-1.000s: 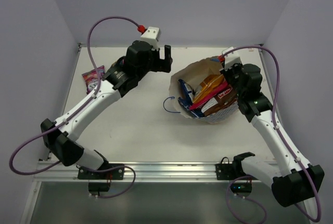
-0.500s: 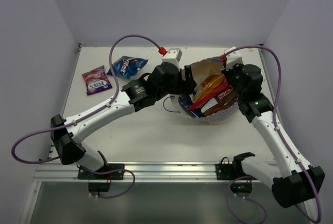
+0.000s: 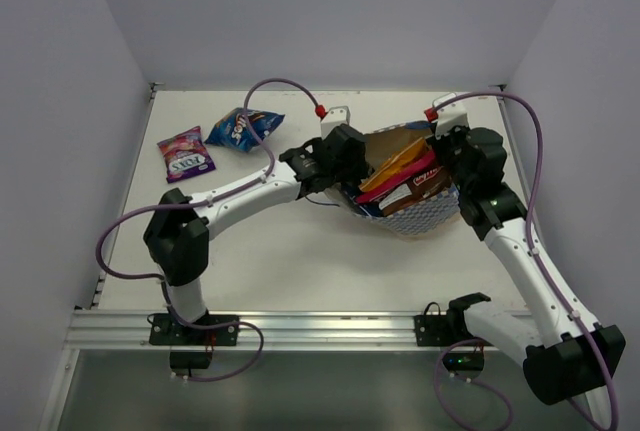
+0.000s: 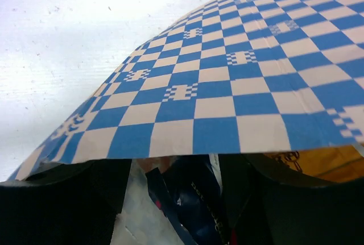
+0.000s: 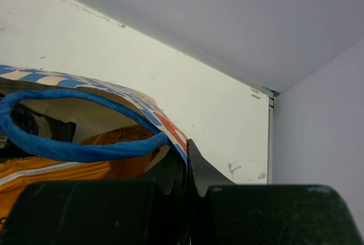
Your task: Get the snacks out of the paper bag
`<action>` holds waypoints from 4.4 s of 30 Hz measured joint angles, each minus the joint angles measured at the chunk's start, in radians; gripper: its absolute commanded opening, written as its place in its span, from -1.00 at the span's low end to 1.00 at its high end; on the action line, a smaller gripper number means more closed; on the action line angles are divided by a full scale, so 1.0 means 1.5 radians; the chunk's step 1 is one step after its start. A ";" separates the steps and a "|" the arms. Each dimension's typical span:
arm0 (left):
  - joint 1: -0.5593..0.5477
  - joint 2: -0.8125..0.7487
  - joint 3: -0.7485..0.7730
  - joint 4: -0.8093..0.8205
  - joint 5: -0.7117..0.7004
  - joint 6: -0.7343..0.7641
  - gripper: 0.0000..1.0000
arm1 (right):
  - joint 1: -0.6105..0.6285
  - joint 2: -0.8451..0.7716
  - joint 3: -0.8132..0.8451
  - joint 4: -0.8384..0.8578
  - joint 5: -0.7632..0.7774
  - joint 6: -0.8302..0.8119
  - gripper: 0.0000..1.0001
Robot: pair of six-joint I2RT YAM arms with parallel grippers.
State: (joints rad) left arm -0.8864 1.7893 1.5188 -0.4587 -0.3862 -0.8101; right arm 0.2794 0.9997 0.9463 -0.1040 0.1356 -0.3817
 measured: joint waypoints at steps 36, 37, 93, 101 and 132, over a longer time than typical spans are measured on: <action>0.041 -0.263 0.192 -0.123 0.084 0.132 -1.00 | 0.000 -0.003 -0.022 0.014 0.055 -0.003 -1.00; 0.054 -0.272 0.203 -0.140 0.067 0.143 -1.00 | 0.000 -0.003 -0.022 0.014 0.056 -0.003 -1.00; 0.030 -0.137 -0.005 0.082 0.431 0.496 0.85 | 0.000 -0.014 -0.009 -0.024 -0.058 -0.042 -1.00; 0.016 -0.062 0.020 0.129 0.424 0.477 0.62 | 0.000 -0.014 -0.009 -0.026 -0.068 -0.042 -1.00; 0.024 -0.073 0.067 0.080 0.329 0.447 -1.00 | 0.001 -0.014 -0.010 -0.020 -0.032 -0.041 -1.00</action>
State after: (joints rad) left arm -0.8505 1.6798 1.6192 -0.3382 0.1070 -0.1394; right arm 0.2806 0.9787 0.9310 -0.1337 0.0872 -0.4431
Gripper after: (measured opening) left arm 0.020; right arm 0.017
